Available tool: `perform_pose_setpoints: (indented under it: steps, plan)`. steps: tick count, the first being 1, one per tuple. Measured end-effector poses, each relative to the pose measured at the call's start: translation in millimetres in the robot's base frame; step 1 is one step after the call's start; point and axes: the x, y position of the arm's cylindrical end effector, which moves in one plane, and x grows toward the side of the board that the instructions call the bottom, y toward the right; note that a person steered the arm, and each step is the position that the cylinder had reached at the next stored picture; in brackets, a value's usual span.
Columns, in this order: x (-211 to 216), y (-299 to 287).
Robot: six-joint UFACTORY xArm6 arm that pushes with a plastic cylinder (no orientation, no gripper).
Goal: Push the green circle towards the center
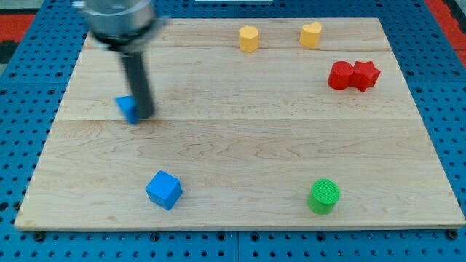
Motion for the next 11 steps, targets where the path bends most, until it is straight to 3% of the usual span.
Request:
perform_pose_setpoints:
  steps: [1, 2, 3, 5, 7, 8, 9, 10, 11]
  plan:
    - [0.0, 26.0]
    - [-28.7, 87.5]
    - [-91.3, 165.7]
    - [-111.3, 314.6]
    - [-170.7, 459.3]
    - [-113.5, 494.4]
    - [-22.4, 497.7]
    - [122.6, 494.5]
    - [188.8, 447.9]
